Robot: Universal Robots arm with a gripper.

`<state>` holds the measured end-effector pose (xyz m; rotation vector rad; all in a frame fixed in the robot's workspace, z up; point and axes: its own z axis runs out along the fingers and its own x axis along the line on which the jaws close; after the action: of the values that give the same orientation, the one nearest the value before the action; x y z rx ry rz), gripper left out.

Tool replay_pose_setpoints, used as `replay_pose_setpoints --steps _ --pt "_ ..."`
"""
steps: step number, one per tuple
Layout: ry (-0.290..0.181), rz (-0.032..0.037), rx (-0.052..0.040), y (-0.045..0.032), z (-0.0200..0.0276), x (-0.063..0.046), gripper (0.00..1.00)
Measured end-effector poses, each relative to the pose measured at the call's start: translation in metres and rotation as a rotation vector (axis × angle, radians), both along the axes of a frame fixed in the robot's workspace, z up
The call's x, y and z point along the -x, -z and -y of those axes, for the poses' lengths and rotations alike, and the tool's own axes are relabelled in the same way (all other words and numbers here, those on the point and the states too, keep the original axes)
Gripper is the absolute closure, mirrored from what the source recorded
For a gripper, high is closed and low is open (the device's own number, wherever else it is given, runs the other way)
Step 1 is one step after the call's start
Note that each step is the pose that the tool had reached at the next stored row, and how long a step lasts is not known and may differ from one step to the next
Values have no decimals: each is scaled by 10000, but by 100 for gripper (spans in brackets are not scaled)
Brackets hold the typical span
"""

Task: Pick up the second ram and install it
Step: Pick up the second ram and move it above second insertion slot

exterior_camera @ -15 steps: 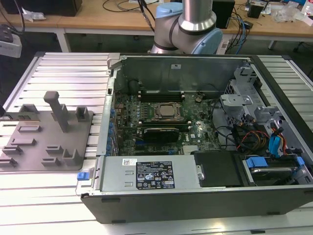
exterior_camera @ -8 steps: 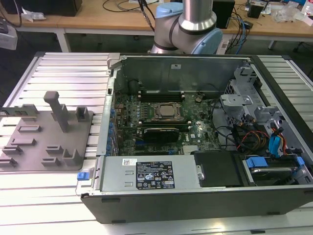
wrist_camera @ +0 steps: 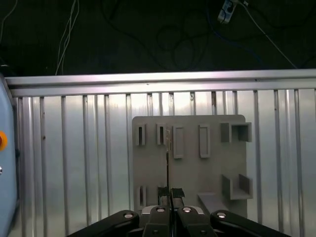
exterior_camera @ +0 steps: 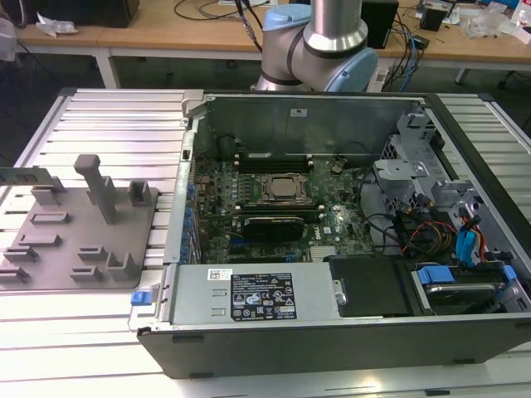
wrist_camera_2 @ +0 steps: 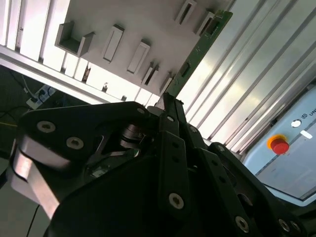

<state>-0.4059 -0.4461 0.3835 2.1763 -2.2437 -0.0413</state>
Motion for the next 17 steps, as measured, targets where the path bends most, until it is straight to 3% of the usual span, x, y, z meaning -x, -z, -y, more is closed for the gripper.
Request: replay_pose_setpoints --steps 1,3,5,12,17 --pt "0 -1 0 -25 0 0 91" --pt "0 0 0 -181 0 0 91" --pt "0 1 0 -263 0 0 91" --pt "0 0 0 -281 0 -1 91" --pt "0 0 0 -280 0 -113 91"
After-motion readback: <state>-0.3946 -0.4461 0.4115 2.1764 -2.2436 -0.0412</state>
